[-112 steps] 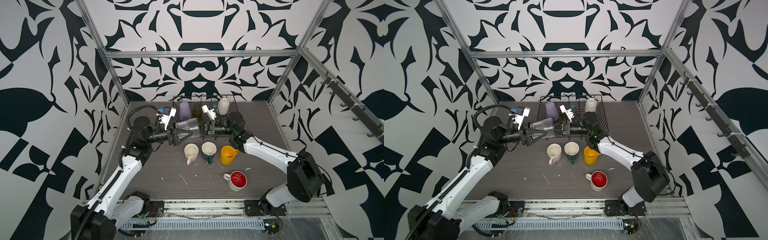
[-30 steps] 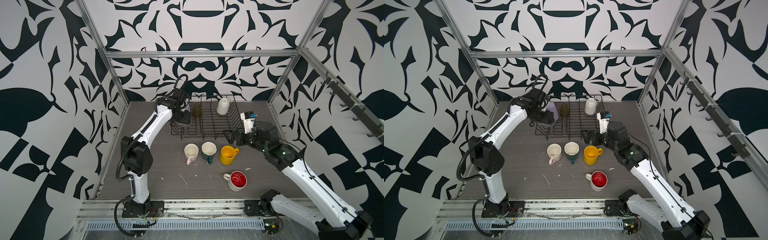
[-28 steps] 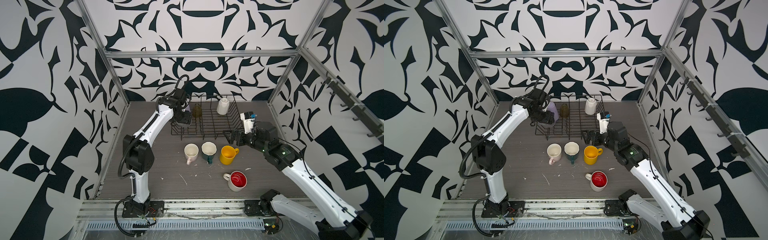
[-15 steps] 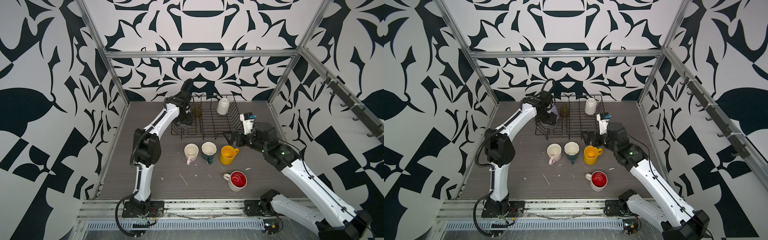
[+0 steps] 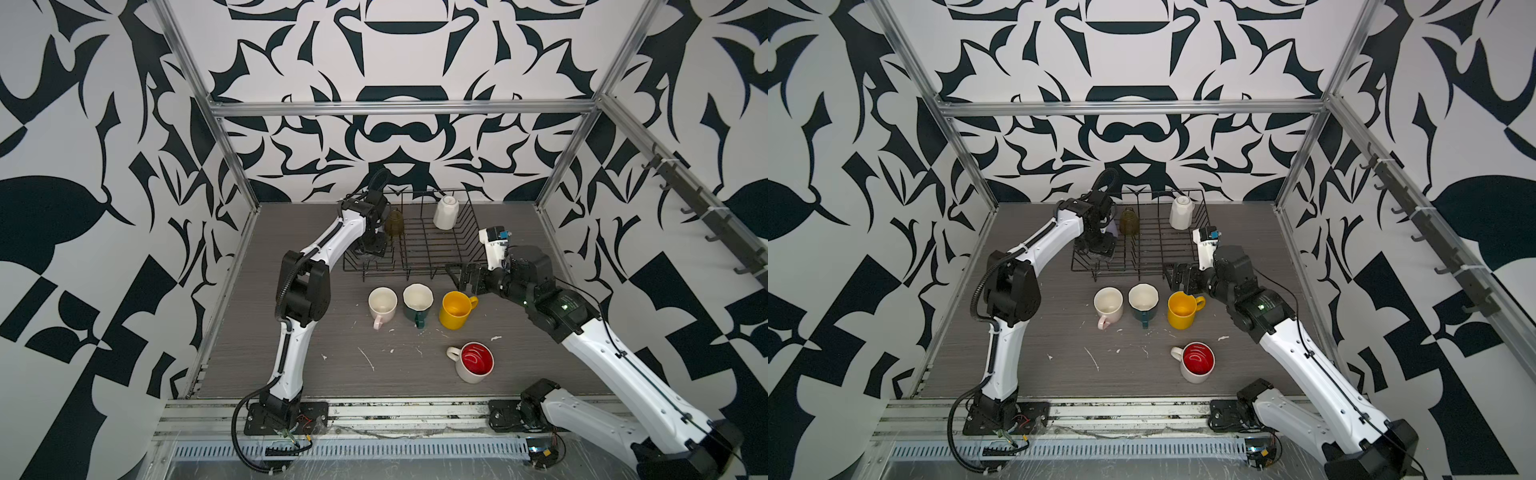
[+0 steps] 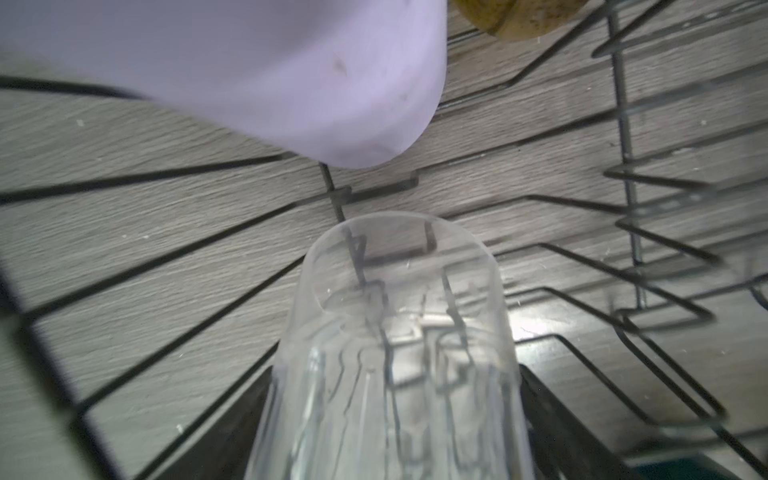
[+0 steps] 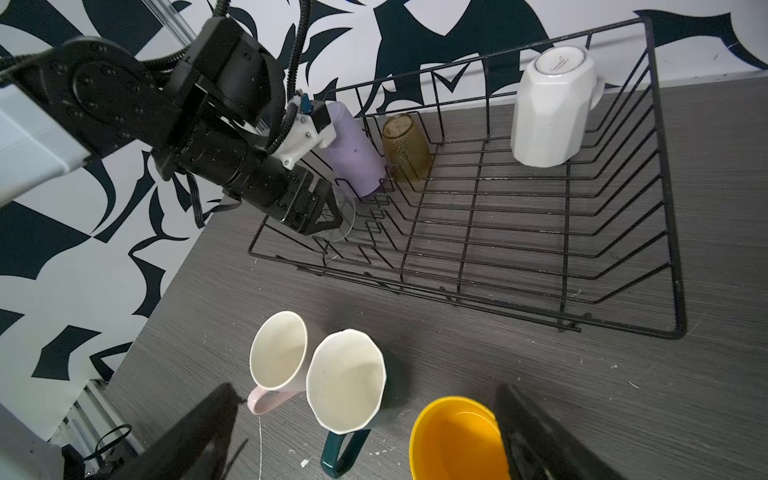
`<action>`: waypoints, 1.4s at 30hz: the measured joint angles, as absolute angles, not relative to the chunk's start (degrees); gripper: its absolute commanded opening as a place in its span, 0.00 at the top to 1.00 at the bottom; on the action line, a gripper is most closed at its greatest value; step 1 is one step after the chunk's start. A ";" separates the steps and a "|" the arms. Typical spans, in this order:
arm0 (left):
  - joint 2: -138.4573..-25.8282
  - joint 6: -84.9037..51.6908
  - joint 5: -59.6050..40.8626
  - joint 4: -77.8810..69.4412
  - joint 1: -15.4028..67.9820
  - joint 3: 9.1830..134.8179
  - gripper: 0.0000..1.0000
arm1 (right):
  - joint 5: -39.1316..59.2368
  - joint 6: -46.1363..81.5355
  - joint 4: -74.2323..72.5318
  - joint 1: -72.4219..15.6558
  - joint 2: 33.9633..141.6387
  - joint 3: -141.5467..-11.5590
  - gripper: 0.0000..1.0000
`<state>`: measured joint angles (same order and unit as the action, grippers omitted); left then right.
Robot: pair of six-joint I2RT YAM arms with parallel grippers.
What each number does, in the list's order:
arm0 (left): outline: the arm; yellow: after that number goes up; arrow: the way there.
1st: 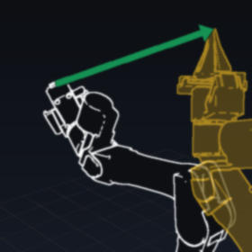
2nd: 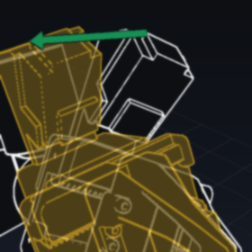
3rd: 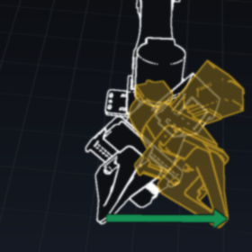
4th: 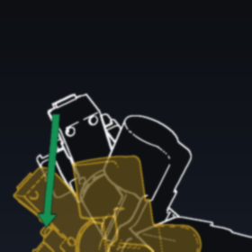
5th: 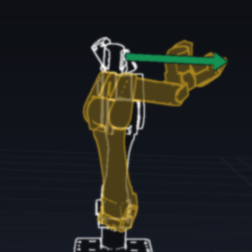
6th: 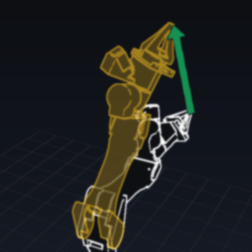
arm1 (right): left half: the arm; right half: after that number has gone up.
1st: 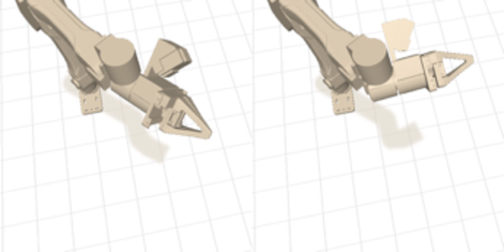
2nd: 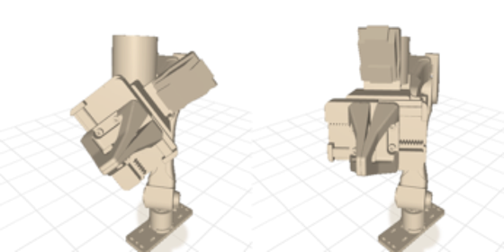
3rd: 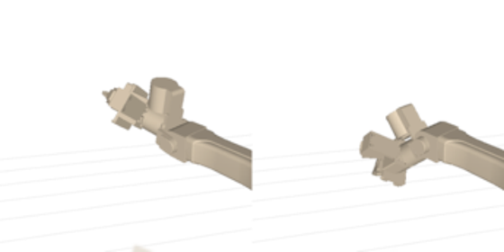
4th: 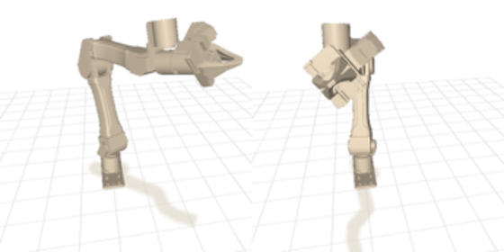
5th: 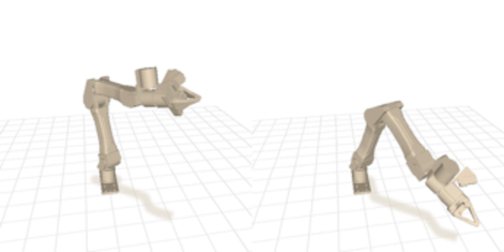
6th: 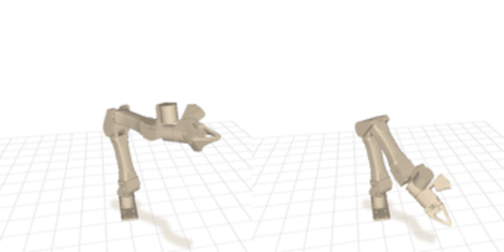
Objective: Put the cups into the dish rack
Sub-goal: 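Lower the clear glass into the rack beside the lavender cup with the left gripper, then open the left gripper and raise it while the right reaches toward the red-lined mug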
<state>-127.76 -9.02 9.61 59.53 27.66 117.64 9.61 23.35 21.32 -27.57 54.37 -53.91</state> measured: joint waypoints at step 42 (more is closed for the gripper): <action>-94.13 -10.96 11.53 38.35 27.79 96.03 0.01 | 1.17 22.90 47.29 -27.59 53.32 -55.20 0.27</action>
<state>-94.13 -10.96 11.53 38.35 27.79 96.03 1.17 22.90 47.29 -27.59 53.32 -55.20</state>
